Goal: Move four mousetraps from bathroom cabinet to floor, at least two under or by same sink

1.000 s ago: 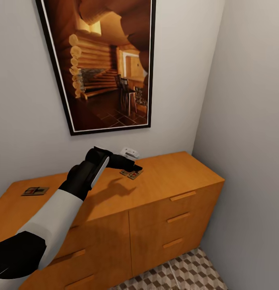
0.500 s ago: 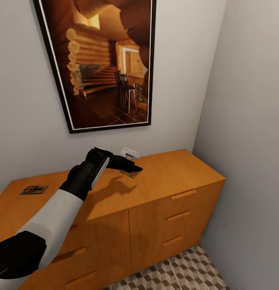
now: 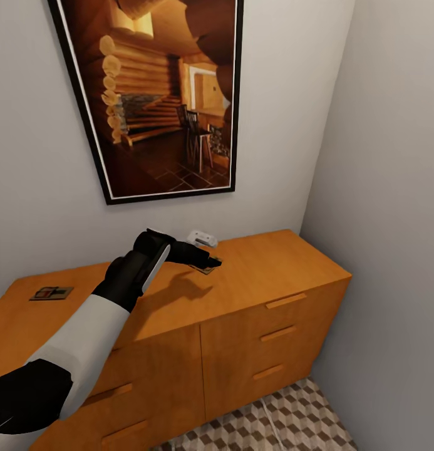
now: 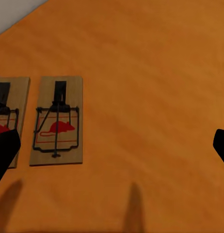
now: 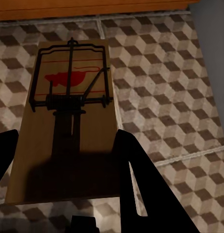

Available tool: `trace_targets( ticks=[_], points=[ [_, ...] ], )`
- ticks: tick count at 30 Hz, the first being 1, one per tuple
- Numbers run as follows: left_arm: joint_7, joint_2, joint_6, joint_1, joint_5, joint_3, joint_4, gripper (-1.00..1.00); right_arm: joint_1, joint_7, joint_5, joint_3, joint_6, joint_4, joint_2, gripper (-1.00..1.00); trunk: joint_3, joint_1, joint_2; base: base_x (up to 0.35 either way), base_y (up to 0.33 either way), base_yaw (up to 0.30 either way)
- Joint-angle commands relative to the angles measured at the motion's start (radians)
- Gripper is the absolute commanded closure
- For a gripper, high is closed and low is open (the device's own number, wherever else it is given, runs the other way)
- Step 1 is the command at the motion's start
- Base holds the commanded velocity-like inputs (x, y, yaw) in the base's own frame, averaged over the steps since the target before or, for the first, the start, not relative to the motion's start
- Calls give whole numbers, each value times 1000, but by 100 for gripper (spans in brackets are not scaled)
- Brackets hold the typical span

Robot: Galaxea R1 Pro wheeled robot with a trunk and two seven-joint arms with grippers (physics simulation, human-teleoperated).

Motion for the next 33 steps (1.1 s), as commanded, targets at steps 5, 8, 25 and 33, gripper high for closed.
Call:
trace_targets(
  ticks=[5,8,25,33],
  points=[
    [-2,0,5,-1,0,0,0,-100,-1,-3,7,-5,-3,1,0,100,-2,0,-1,38,0,0],
    [-2,0,5,-1,0,0,0,-100,-1,-3,7,-5,-3,1,0,100,-2,0,-1,116,0,0],
    [-2,-2,5,-1,-1,0,7,-100,-1,-3,7,-4,-3,1,0,100,-2,0,-1,95,0,0],
    [-2,-6,4,-1,-1,-2,9,-100,-1,-3,7,-4,-3,1,0,100,-2,0,-1,74,-54,0]
  ],
)
